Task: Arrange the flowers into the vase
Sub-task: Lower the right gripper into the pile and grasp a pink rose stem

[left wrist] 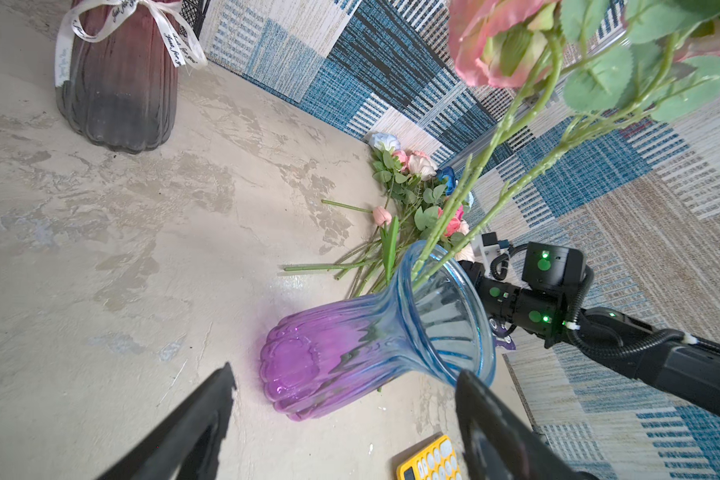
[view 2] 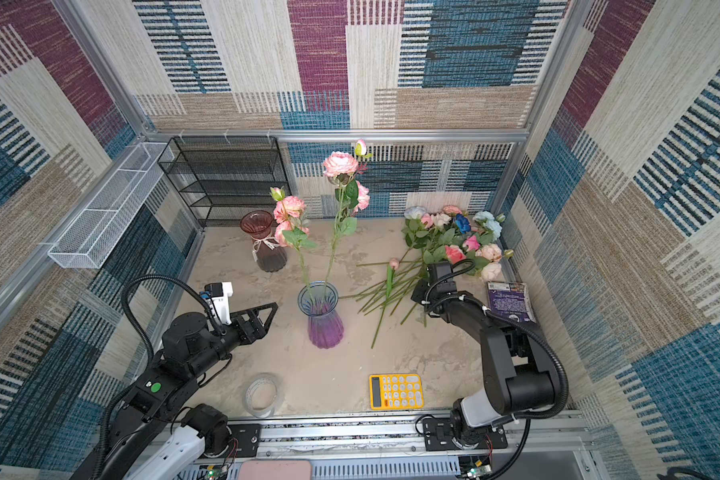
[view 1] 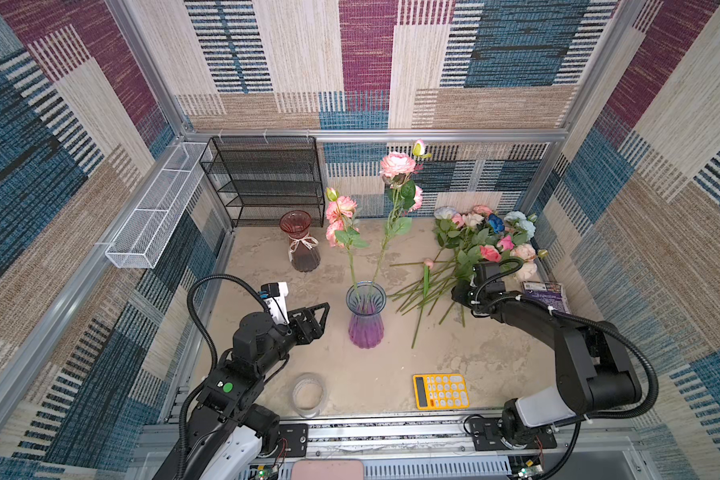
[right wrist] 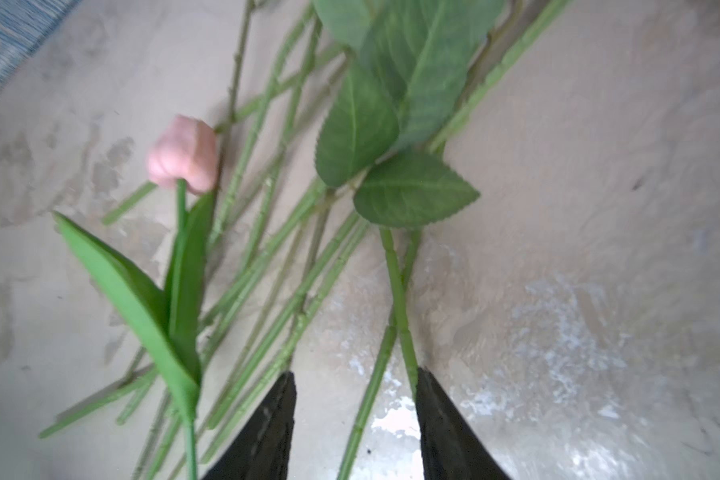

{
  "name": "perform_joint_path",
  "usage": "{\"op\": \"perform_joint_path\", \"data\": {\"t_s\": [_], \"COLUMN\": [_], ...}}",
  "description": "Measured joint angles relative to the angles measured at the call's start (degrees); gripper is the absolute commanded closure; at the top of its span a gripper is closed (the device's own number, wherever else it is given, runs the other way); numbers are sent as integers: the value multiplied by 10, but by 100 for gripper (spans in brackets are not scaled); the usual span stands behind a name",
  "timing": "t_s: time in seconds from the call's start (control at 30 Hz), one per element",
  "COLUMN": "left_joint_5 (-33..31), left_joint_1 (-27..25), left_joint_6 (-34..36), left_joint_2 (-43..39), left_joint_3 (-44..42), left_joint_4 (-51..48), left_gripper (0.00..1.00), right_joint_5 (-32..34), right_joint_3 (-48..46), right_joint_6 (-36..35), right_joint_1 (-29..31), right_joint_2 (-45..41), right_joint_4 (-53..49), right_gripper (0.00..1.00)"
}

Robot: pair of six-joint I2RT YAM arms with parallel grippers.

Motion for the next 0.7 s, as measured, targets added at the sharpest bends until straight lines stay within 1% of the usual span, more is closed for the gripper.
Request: {"op": "perform_joint_path", "data": {"t_s": [0.13, 0.23, 0.47, 0.53, 0.7], "left_joint_5": [0, -3, -7, -7, -7], "left_joint_1": [0, 0, 0, 0, 0], "left_joint_6": [0, 0, -2, -2, -2], "left_joint_2": [-12, -22, -24, -24, -24], "left_joint_3": [0, -2, -9, -9, -9], "left_joint_4": [-2, -1, -4, -4, -4], "left_gripper": [16, 16, 16, 16, 16], "right_joint_5": [-9, -13, -33, -33, -16], "right_joint_3": [58, 96, 156, 176, 233], "right_joint_6": [25, 58, 149, 164, 191], "right_joint_1": [0, 0, 3, 7, 17], "right_joint_2": [-10, 11, 126, 154, 213], "right_joint_4": [0, 4, 22, 23, 22], "right_gripper": [53, 56, 60, 61, 66]}}
